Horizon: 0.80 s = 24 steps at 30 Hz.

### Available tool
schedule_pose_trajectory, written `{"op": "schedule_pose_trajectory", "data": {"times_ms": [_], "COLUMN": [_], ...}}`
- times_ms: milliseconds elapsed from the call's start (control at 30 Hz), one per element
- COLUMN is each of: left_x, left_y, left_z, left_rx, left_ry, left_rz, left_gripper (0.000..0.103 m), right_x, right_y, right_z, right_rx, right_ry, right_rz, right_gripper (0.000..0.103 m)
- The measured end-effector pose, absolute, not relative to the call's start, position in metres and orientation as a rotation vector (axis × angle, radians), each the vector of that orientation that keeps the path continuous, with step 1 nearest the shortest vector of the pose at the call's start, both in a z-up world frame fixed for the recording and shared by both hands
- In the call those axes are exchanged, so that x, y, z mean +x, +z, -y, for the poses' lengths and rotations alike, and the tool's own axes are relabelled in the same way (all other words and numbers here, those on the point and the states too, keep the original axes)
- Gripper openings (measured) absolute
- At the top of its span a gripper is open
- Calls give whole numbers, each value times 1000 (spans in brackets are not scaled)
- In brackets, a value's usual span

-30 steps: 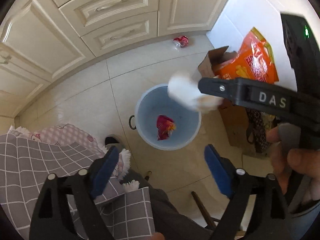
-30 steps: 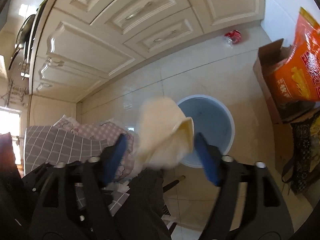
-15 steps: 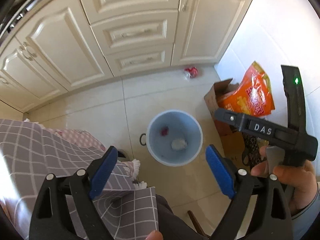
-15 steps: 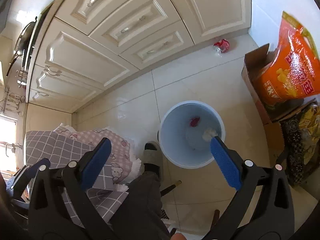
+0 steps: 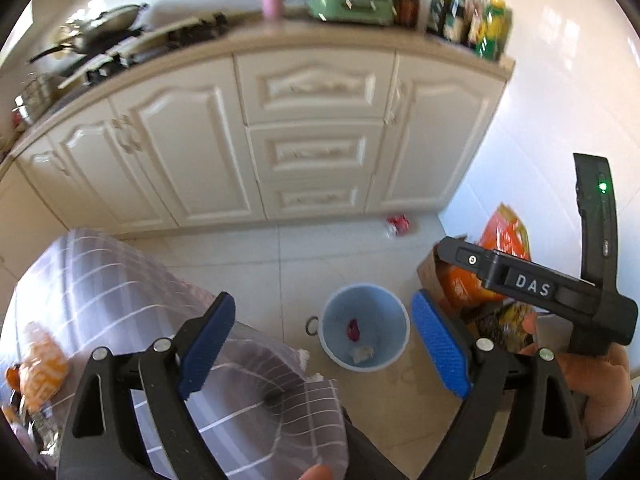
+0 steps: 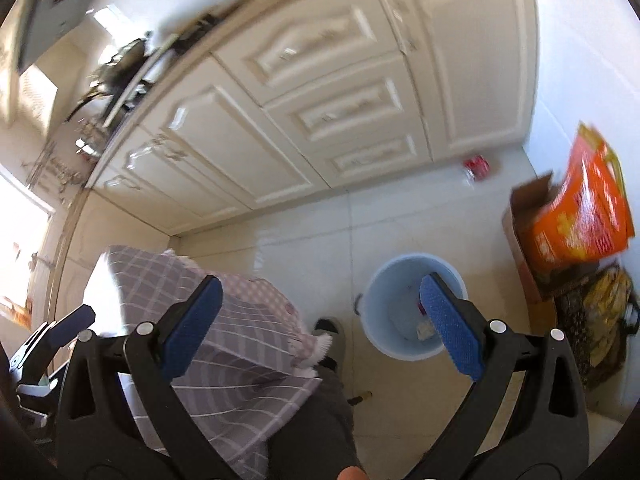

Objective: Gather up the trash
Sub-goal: 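Return both tools from the bin to the table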

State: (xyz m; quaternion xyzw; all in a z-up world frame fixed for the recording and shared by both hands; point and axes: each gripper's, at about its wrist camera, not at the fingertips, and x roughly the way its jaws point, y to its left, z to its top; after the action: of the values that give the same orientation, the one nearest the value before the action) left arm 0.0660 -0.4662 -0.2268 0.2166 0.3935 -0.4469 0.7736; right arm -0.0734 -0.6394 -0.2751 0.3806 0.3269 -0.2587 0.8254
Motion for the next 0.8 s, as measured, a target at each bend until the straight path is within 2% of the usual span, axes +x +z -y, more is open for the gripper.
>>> {"op": "schedule_pose_trajectory", "data": {"times_ms": [400,800], "left_x": [82,94], "left_y": [-148,-111], "left_z": [350,218], "left_rx": [318,177], "left_ry": [-812,-595], "left_rz": [-663,-559], "left_gripper": [91,95], "right_x": [-30,18], "right_y": [-173,-123], "right_z": [537,424], "right_rx": [585,410], "right_ry": [-369,-120], "right_rz": [-545,-494], "right_gripper": [97,97]}}
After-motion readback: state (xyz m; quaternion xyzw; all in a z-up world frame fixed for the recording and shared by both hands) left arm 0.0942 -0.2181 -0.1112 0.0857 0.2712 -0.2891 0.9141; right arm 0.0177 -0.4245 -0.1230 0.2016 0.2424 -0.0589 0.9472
